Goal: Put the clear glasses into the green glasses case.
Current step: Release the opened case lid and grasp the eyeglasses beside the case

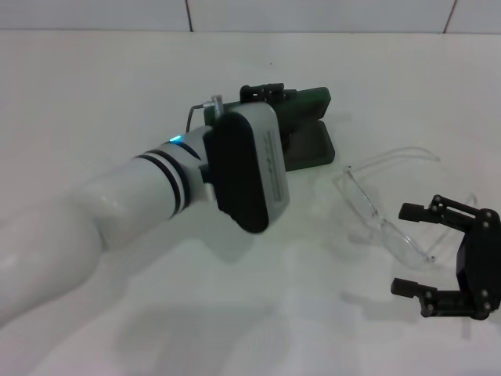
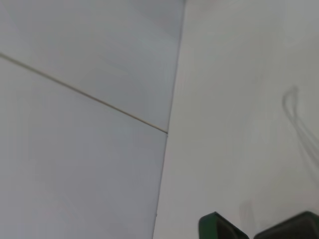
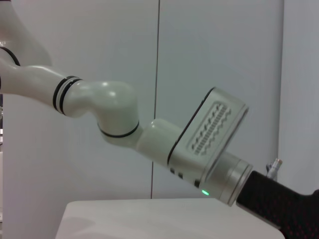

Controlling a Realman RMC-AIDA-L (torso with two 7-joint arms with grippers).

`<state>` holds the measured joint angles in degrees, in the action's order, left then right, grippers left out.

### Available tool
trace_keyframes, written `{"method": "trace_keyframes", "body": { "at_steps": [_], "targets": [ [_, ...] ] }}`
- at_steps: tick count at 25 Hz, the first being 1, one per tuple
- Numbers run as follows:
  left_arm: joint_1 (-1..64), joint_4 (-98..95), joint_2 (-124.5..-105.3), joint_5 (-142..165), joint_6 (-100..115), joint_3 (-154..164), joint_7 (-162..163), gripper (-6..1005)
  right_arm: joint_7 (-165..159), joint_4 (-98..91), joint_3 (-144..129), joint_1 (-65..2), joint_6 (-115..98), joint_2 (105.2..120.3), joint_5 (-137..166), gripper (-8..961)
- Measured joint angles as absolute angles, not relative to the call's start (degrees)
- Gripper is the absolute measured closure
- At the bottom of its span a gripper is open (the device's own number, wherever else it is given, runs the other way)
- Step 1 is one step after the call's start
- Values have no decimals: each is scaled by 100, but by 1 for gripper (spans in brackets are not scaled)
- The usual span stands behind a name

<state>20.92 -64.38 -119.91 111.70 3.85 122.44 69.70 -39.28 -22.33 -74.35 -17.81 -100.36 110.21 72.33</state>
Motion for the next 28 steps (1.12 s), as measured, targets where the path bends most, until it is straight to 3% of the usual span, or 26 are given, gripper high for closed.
{"method": "trace_keyframes", "body": {
  "at_steps": [4,10,21,28],
  "targets": [
    [2097,-6591,-11983,10532,1027,11810,7020,573,-3928,-2232,-7435,-1784,-10011,11026,7233,94],
    [2150,-6493,-11980,8307,4009,10043,6442,572,-3883,-2232,-7435,-1785,-9987,11050,7232,94],
    [2787,-3442,-11962,5803,8246,7492,5395,571,-3920,-2232,-7435,-1818,-9886,11056,7216,95],
    [2626,-2024,-12007,4827,8767,7184,4339,555,-4301,-2244,-6960,-1947,-9861,11076,7203,95]
  ]
}}
